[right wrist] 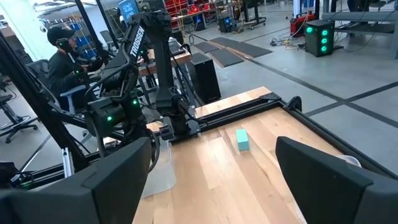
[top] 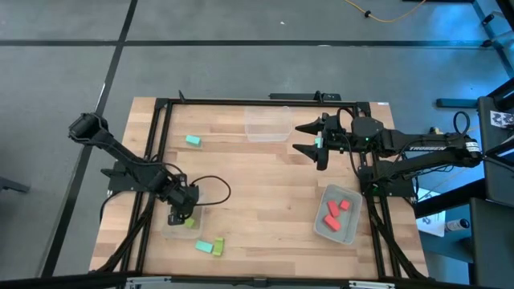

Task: Sort & place blocks by color
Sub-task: Put the top green block into the bottom transparent bin, then put the top right blue block into the top transparent bin

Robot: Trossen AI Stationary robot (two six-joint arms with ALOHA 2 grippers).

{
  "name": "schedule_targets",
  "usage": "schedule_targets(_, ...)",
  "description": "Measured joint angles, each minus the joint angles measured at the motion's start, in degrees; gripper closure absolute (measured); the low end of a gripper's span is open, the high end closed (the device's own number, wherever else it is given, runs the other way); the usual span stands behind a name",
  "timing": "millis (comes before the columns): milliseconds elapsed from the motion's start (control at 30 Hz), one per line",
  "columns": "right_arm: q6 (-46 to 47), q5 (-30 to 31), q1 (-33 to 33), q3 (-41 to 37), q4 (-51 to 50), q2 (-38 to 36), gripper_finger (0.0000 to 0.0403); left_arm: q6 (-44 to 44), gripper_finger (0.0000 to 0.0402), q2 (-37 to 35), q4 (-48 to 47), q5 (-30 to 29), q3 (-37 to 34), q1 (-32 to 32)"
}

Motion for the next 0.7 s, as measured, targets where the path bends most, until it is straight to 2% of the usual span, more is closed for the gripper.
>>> schedule_targets(700, -0.2, 0.0, 0.0, 0.0, 0.0, 0.0, 0.0056, 0.1, 0.0250, 0.0, 0.0, -0.1, 0.0, 0.0)
